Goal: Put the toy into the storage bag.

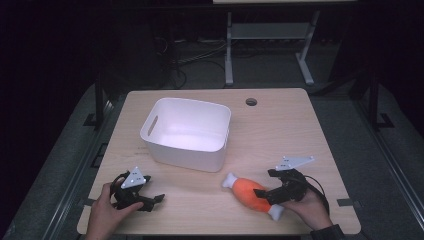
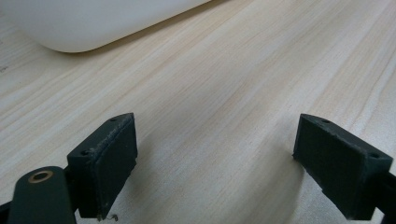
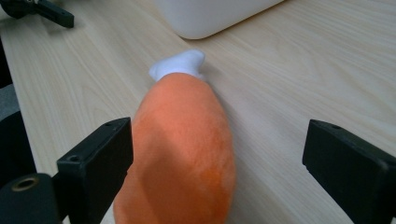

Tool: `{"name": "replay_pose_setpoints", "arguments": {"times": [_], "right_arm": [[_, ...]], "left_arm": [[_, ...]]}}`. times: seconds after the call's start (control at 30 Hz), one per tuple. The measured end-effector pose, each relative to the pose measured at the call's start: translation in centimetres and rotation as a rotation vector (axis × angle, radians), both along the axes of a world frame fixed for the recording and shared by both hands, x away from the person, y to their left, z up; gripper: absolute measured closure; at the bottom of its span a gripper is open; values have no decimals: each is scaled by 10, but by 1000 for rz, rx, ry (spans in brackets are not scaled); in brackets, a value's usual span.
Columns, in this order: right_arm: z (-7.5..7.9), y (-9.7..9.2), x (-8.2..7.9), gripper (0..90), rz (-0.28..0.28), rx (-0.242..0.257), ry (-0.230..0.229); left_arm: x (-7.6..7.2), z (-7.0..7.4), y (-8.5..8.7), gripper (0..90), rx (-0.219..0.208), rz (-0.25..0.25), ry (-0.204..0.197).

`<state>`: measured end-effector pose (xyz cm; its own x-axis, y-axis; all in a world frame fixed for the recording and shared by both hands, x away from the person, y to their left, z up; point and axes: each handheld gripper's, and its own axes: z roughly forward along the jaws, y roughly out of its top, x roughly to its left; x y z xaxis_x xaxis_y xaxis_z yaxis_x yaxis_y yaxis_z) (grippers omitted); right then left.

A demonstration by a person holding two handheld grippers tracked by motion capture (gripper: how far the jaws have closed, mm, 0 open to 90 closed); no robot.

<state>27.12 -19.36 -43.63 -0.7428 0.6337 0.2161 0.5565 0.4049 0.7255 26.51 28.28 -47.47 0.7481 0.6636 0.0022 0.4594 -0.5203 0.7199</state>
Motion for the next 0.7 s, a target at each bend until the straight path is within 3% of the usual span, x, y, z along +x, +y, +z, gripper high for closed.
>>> {"name": "replay_pose_setpoints", "arguments": {"times": [0.7], "right_arm": [[-18, 18, 2, 86, 70, -14, 68]], "left_arm": [[0, 0, 0, 127, 0, 0, 0]]}}
